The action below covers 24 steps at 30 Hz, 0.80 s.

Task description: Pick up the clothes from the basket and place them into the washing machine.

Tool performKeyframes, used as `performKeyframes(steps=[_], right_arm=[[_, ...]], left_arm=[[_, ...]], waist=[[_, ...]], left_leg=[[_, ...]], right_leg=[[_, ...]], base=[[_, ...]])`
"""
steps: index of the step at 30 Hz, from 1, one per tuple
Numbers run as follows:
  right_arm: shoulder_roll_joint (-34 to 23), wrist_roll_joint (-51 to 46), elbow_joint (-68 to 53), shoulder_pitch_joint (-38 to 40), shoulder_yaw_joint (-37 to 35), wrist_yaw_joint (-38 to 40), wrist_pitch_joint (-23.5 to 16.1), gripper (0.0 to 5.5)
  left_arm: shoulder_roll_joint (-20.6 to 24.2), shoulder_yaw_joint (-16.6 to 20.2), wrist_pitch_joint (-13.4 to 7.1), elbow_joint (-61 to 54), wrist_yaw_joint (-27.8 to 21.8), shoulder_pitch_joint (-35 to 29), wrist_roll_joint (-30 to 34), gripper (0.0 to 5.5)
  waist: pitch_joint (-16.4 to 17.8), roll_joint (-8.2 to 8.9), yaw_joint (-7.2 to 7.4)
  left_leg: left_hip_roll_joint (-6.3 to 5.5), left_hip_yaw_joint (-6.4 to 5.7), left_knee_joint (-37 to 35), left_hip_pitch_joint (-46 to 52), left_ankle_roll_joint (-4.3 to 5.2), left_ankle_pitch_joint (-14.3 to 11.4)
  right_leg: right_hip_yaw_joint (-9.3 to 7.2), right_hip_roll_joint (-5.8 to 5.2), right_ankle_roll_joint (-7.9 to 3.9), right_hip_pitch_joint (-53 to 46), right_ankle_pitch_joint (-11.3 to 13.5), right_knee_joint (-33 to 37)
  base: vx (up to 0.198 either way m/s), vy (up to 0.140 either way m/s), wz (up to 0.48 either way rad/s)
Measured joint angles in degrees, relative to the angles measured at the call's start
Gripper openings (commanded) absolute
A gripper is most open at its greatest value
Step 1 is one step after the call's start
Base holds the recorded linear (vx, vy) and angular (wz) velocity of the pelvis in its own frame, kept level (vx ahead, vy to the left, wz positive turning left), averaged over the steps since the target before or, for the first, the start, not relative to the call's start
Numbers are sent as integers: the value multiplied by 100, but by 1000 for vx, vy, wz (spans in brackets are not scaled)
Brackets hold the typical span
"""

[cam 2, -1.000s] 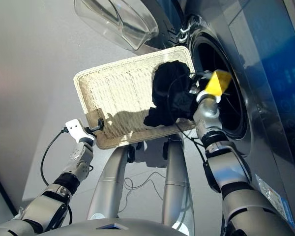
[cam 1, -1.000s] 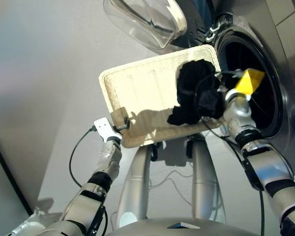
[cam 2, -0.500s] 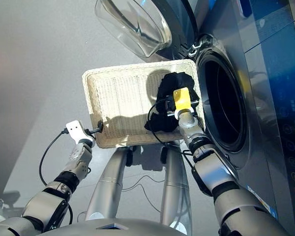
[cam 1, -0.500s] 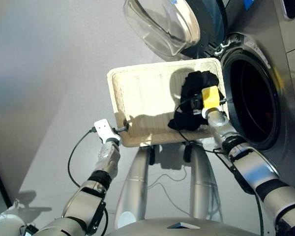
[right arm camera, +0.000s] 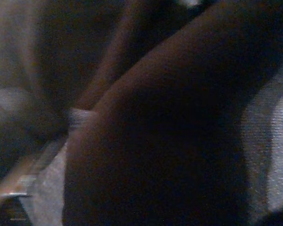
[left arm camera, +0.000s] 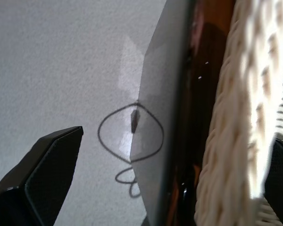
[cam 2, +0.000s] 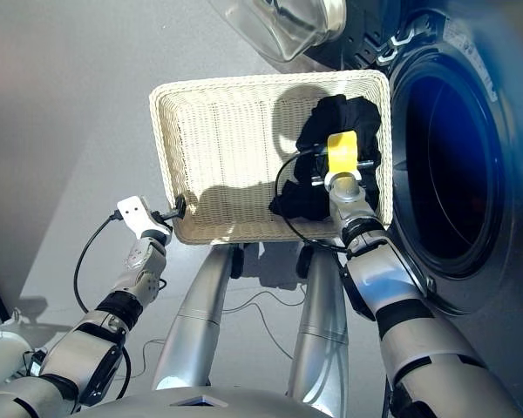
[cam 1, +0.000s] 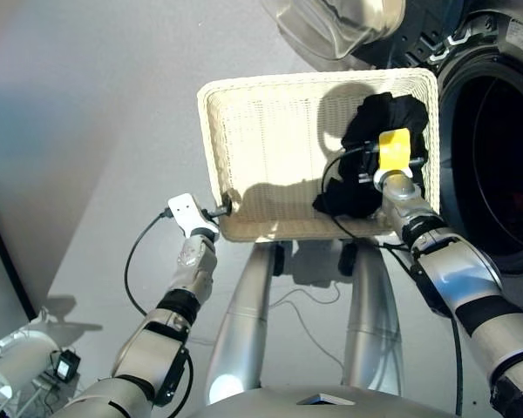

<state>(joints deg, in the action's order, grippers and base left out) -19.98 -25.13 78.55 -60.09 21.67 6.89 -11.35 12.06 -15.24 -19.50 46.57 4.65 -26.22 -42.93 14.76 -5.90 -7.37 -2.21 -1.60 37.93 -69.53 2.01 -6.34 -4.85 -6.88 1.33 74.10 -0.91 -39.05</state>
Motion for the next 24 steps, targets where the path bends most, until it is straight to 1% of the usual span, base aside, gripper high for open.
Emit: performKeyframes(steps=[1, 3, 6, 8, 10, 11, 12, 14, 16, 18, 20, 22, 24], right_arm=[[37, 0, -8, -53, 7, -10, -10, 0], [105, -7, -37, -95, 7, 3, -17, 0], [95, -76, -159, -72, -5, 11, -30, 0], [92, -271, -283, -7, -74, 10, -37, 0], [85, -582, -500, 156, -212, 0, -64, 0], [94, -742, -558, 206, -255, -1, -74, 0], [89, -920, -725, 308, -356, -4, -79, 0], [137, -1332, -1115, 593, -634, -9, -220, 0], [158, -1772, -1329, 818, -719, -22, -350, 0], [188, -2035, -1544, 982, -856, -63, -458, 0], [207, -2271, -1844, 1179, -1030, -115, -592, 0], [321, -2588, -2390, 1413, -1467, -157, -812, 0], [455, -2917, -2533, 1409, -1847, -192, -1062, 0]], left_arm=[[0, -15, 8, -7, 0, -7, -2, 550], [0, -21, 43, -7, 2, -13, -11, 550], [-1, -21, 90, 14, 5, 1, -10, 550], [-2, -23, 112, 14, 4, 1, -8, 550], [-2, -19, 113, 14, 4, 5, -8, 550], [-1, -18, 112, 16, 5, 7, -8, 550], [-4, -18, 112, 10, 4, 6, -7, 550], [-4, -10, 111, 20, 5, 41, -7, 550], [-7, -7, 110, 24, 4, 92, -7, 550], [-7, 30, 85, 20, 3, 141, -1, 550], [-7, 44, 75, -7, -5, 195, 3, 550], [-7, 44, 40, -47, -38, 270, 4, 550], [-15, 42, 18, -49, -100, 337, 8, 550]], waist=[[18, -34, 3], [18, -35, 2], [19, -36, 24], [19, -36, 44], [19, -36, 69], [19, -36, 56], [20, -34, 86], [21, -32, 92], [23, -29, 103], [24, -28, 131], [23, -29, 187], [22, -29, 252], [21, -31, 256]], left_leg=[[7, -9, 50, -35, 6, -5], [10, -4, 158, -87, 10, -31], [18, -3, 183, -94, 22, -41], [28, 6, 182, -90, 19, -39], [25, 10, 169, -54, 2, -32], [22, 15, 143, -23, -19, -21], [21, 28, 102, 35, -26, -22], [31, 74, -14, 201, -39, -10], [87, 184, -175, 466, -52, 1], [101, 265, -314, 672, -90, 4], [100, 291, -420, 832, -113, 8], [99, 317, -506, 911, -124, 17], [96, 354, -566, 946, -132, 23]], right_leg=[[3, 13, 10, 27, -7, -30], [14, 27, 35, 79, -27, -96], [22, 40, 36, 79, -28, -96], [28, 42, 35, 73, -26, -81], [35, 41, 6, 40, -4, -70], [42, 42, 0, 10, 1, -53], [47, 47, -2, -48, 19, 7], [81, 88, -13, -210, 78, 166], [185, 124, -54, -424, 114, 307], [247, 141, -90, -603, 142, 425], [260, 143, -109, -757, 156, 537], [282, 145, -124, -819, 167, 642], [326, 153, -141, -831, 181, 663]], base=[[0, 0, 0], [0, 0, 0], [0, 0, 0], [0, 0, 0], [20, 25, 4], [38, 56, -26], [46, 67, -82], [14, 17, -104], [24, 32, -253], [20, 19, -202], [0, 0, 0], [0, 0, 0], [0, 0, 0]])
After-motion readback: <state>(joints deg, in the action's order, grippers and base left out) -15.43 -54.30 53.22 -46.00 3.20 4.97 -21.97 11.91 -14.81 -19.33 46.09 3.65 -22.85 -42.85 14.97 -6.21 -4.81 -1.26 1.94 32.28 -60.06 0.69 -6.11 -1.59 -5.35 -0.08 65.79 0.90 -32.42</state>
